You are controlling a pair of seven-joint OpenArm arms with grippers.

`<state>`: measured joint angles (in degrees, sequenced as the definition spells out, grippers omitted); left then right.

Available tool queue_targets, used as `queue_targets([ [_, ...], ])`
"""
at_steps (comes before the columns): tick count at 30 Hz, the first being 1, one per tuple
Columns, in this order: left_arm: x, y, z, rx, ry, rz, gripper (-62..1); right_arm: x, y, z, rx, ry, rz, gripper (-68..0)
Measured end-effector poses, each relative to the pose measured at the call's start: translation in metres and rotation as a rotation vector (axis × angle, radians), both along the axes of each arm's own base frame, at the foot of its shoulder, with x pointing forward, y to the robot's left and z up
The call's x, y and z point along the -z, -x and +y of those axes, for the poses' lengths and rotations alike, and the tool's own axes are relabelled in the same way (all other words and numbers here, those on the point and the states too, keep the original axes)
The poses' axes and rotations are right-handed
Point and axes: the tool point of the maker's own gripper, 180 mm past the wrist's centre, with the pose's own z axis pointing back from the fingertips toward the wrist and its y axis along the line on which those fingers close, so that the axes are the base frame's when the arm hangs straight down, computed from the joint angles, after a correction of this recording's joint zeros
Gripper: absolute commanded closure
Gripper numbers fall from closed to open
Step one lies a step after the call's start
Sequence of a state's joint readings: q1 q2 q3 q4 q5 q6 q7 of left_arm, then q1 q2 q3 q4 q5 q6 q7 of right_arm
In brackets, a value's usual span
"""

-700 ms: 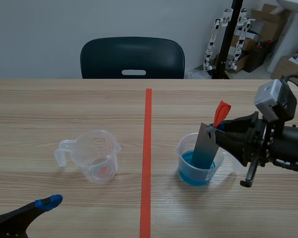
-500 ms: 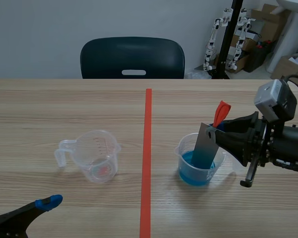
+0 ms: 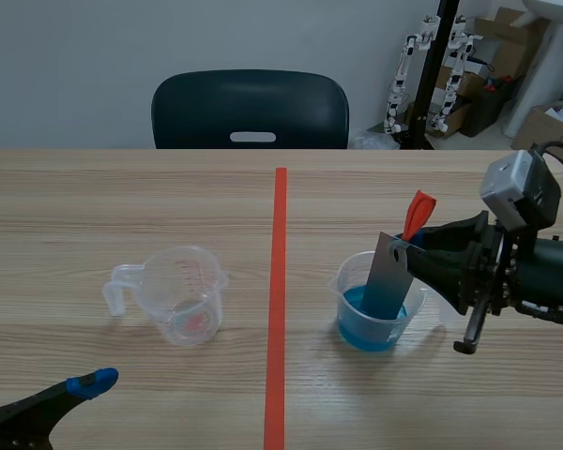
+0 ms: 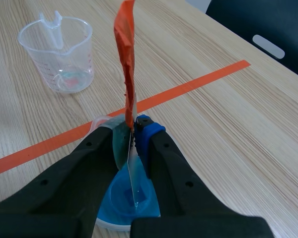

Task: Do the redox reaction experiment. raise the plate out of the solution

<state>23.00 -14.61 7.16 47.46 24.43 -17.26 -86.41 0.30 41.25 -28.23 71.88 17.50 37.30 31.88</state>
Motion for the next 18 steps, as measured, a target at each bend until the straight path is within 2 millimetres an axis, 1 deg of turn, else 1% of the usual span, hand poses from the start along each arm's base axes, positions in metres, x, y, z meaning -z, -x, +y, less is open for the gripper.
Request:
queue_targets([
  [18, 0.0000, 0.0000, 0.0000, 0.000, 0.000, 0.000, -54.2, -0.0027, 0.0024, 0.0022, -0.016, -0.020, 0.003, -0.6],
])
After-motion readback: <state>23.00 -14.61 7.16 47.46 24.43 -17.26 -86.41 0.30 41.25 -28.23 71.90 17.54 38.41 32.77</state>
